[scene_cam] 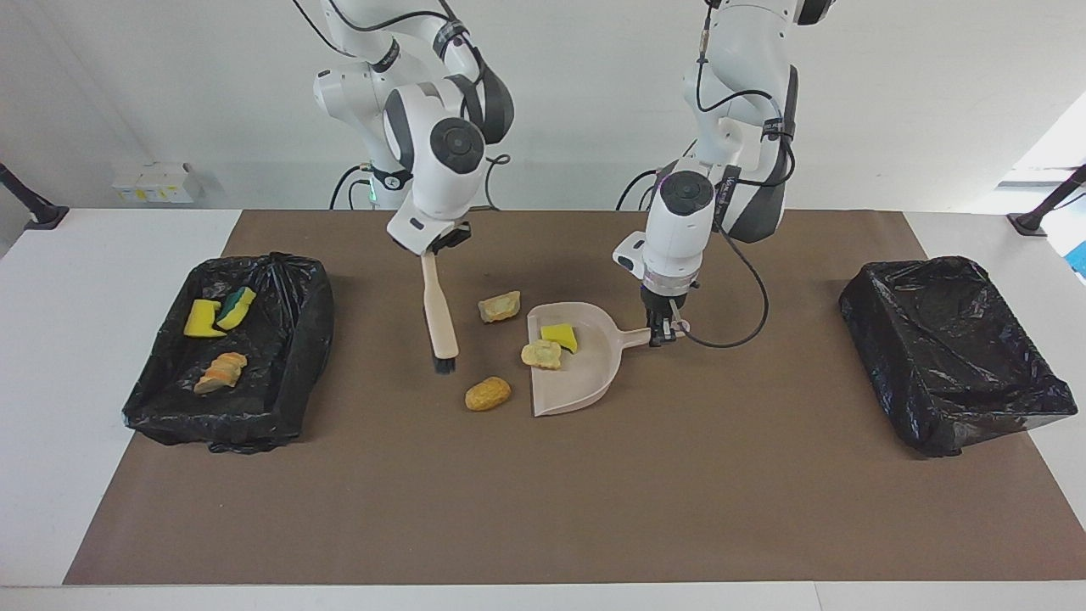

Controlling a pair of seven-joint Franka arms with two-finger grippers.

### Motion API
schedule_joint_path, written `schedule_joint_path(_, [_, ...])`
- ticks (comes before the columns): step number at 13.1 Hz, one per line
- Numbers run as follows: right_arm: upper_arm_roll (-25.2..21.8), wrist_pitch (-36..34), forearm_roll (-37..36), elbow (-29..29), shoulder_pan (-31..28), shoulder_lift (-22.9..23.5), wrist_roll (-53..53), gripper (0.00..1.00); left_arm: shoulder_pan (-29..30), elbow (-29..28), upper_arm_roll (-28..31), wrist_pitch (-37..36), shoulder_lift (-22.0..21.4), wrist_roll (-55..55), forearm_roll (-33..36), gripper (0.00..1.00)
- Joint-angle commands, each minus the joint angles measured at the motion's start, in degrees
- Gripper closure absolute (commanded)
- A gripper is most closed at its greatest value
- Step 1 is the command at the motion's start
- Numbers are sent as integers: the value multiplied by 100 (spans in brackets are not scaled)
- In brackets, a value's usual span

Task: Sweep and dump trash in bin
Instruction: 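Brush the chunks into the dustpan while the left gripper holds it steady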

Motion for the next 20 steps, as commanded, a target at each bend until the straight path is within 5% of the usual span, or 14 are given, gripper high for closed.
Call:
schedule_joint_path(1, [101,-120,-610,1138,72,1272,-145,100,-185,-217,60,-239,-202,148,116,100])
schedule_joint_path(5, [128,-67,72,940,361,1346,-22,100,-221,-111,60,-240,-175,-667,116,100])
schedule_joint_path(13, [145,223,2577,700,625,1143,433,100,-441,-234,42,-285,-255,-1505,116,100])
schedule_joint_path(16, [84,39,2606,701,539,504,864,100,-458,-340,25,155,-281,-1391,107,100])
schedule_joint_path(20, [75,-1181,2273,483,-15,-218,1654,100,-179,-269,33,314,-263,-743,-85,100])
